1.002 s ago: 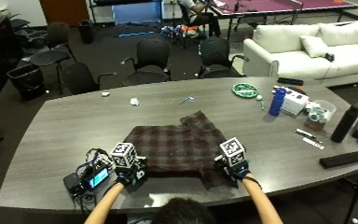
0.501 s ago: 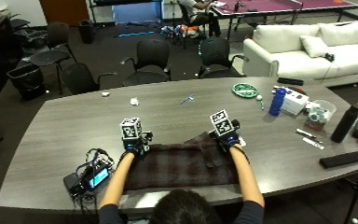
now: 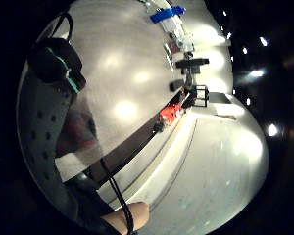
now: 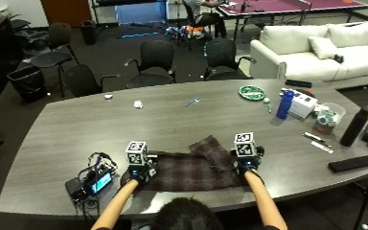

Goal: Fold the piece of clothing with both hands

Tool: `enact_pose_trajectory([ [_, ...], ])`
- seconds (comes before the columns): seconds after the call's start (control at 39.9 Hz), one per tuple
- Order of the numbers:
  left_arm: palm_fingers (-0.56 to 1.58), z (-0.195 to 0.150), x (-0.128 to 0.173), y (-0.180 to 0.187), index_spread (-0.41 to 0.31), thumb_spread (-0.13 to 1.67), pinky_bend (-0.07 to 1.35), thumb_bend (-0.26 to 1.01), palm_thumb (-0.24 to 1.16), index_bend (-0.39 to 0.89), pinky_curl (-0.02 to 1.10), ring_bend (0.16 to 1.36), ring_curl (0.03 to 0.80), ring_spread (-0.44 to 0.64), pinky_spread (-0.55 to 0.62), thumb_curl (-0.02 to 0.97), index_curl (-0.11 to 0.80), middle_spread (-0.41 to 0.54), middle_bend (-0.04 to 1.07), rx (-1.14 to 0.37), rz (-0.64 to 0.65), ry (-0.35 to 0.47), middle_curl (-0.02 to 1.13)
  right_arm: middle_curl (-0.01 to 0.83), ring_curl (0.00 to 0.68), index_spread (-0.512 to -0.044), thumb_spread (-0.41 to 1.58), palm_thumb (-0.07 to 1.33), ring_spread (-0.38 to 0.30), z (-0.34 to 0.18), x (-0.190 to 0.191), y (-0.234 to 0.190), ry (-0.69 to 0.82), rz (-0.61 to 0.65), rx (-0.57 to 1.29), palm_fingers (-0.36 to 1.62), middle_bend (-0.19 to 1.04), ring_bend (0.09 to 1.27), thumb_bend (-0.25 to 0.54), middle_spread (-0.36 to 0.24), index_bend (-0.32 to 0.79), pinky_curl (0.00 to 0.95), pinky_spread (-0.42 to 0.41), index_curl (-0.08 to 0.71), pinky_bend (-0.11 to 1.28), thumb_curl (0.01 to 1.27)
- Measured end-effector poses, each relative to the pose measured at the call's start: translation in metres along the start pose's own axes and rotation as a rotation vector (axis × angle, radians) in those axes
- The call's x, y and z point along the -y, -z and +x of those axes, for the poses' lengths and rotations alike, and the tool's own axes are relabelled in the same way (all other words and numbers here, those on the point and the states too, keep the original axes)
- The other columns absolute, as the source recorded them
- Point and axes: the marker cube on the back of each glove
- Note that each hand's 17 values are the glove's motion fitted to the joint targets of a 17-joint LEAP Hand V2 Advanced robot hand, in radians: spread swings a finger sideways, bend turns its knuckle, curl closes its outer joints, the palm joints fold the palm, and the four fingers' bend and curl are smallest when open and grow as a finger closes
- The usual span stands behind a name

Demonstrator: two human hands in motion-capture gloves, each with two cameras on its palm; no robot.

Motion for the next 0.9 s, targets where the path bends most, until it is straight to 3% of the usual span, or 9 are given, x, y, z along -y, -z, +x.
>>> enact_pose_trajectory([
  [0.1, 0.44, 0.012, -0.008, -0.041, -0.114, 1.30, 0.20, -0.03, 0.43, 0.30, 0.32, 0.45, 0.355, 0.17, 0.18, 0.376, 0.485, 0.073, 0.11, -0.002, -0.088, 0.031, 0.29, 0.437, 0.408, -0.218, 1.23, 0.47, -0.149, 0.026, -0.001, -0.038, -0.050, -0.087, 0.040, 0.92, 0.17, 0.47, -0.076, -0.100, 0.06, 0.378, -0.125, 0.289, 0.54, 0.33],
  [0.2, 0.32, 0.004, 0.000, -0.067, -0.104, 1.30, 0.21, -0.05, 0.33, 0.29, 0.34, 0.45, 0.358, 0.23, 0.23, 0.340, 0.486, 0.104, 0.09, 0.001, -0.068, 0.059, 0.27, 0.421, 0.420, -0.199, 1.21, 0.37, -0.111, 0.026, 0.010, -0.063, -0.074, -0.073, 0.130, 0.82, 0.16, 0.51, -0.065, -0.053, 0.01, 0.394, -0.071, 0.251, 0.59, 0.30],
  [0.3, 0.19, -0.001, 0.009, -0.078, -0.082, 1.30, 0.22, -0.06, 0.22, 0.23, 0.34, 0.45, 0.354, 0.31, 0.31, 0.304, 0.469, 0.141, 0.12, 0.004, -0.052, 0.075, 0.26, 0.421, 0.427, -0.204, 1.19, 0.36, -0.096, 0.024, 0.018, -0.077, -0.083, -0.080, 0.165, 0.77, 0.19, 0.57, -0.034, -0.037, -0.05, 0.400, -0.056, 0.189, 0.65, 0.30],
  [0.4, 0.16, 0.001, 0.010, -0.078, -0.066, 1.29, 0.22, -0.04, 0.17, 0.21, 0.34, 0.44, 0.337, 0.36, 0.36, 0.286, 0.459, 0.155, 0.14, 0.039, -0.080, 0.057, 0.26, 0.420, 0.426, -0.208, 1.17, 0.41, -0.108, 0.022, 0.026, -0.080, -0.085, -0.056, 0.196, 0.79, 0.20, 0.61, -0.010, -0.044, -0.04, 0.406, -0.087, 0.138, 0.72, 0.32],
  [0.55, 0.07, 0.002, 0.012, -0.077, -0.036, 1.29, 0.26, -0.03, 0.12, 0.15, 0.34, 0.47, 0.332, 0.41, 0.40, 0.269, 0.429, 0.191, 0.14, 0.059, -0.088, 0.081, 0.24, 0.440, 0.429, -0.206, 1.13, 0.54, -0.165, 0.019, 0.031, -0.080, -0.062, -0.019, 0.269, 0.95, 0.26, 0.66, 0.021, -0.085, 0.02, 0.391, -0.153, 0.113, 0.72, 0.35],
  [0.65, 0.02, 0.006, 0.012, -0.077, -0.022, 1.28, 0.28, -0.03, 0.09, 0.14, 0.35, 0.48, 0.326, 0.45, 0.42, 0.259, 0.409, 0.209, 0.16, 0.060, -0.132, 0.057, 0.24, 0.465, 0.428, -0.207, 1.10, 0.67, -0.212, 0.019, 0.029, -0.078, -0.025, 0.014, 0.271, 1.18, 0.32, 0.64, 0.063, -0.128, 0.11, 0.386, -0.246, 0.147, 0.70, 0.38],
  [0.78, 0.00, 0.016, 0.024, -0.069, -0.012, 1.27, 0.30, -0.02, 0.06, 0.15, 0.35, 0.49, 0.320, 0.47, 0.44, 0.251, 0.390, 0.228, 0.16, 0.035, -0.101, 0.052, 0.24, 0.484, 0.443, -0.220, 1.04, 0.81, -0.232, 0.038, 0.032, -0.069, -0.014, 0.076, 0.205, 1.27, 0.34, 0.64, 0.096, -0.152, 0.19, 0.382, -0.293, 0.213, 0.64, 0.41],
  [0.83, 0.03, 0.024, 0.028, -0.067, -0.015, 1.27, 0.30, -0.02, 0.06, 0.18, 0.35, 0.50, 0.319, 0.47, 0.43, 0.250, 0.391, 0.227, 0.16, -0.036, -0.115, 0.032, 0.24, 0.489, 0.445, -0.230, 0.99, 0.83, -0.236, 0.055, 0.036, -0.064, -0.053, 0.067, 0.219, 1.28, 0.34, 0.64, 0.078, -0.165, 0.20, 0.375, -0.306, 0.237, 0.62, 0.42],
  [0.9, 0.09, 0.043, 0.030, -0.066, -0.018, 1.27, 0.29, -0.01, 0.08, 0.21, 0.34, 0.50, 0.310, 0.45, 0.41, 0.252, 0.398, 0.217, 0.16, -0.185, -0.150, -0.065, 0.24, 0.490, 0.446, -0.241, 0.94, 0.84, -0.242, 0.085, 0.041, -0.054, -0.135, 0.025, 0.251, 1.29, 0.33, 0.64, 0.054, -0.174, 0.20, 0.373, -0.318, 0.265, 0.61, 0.44],
])
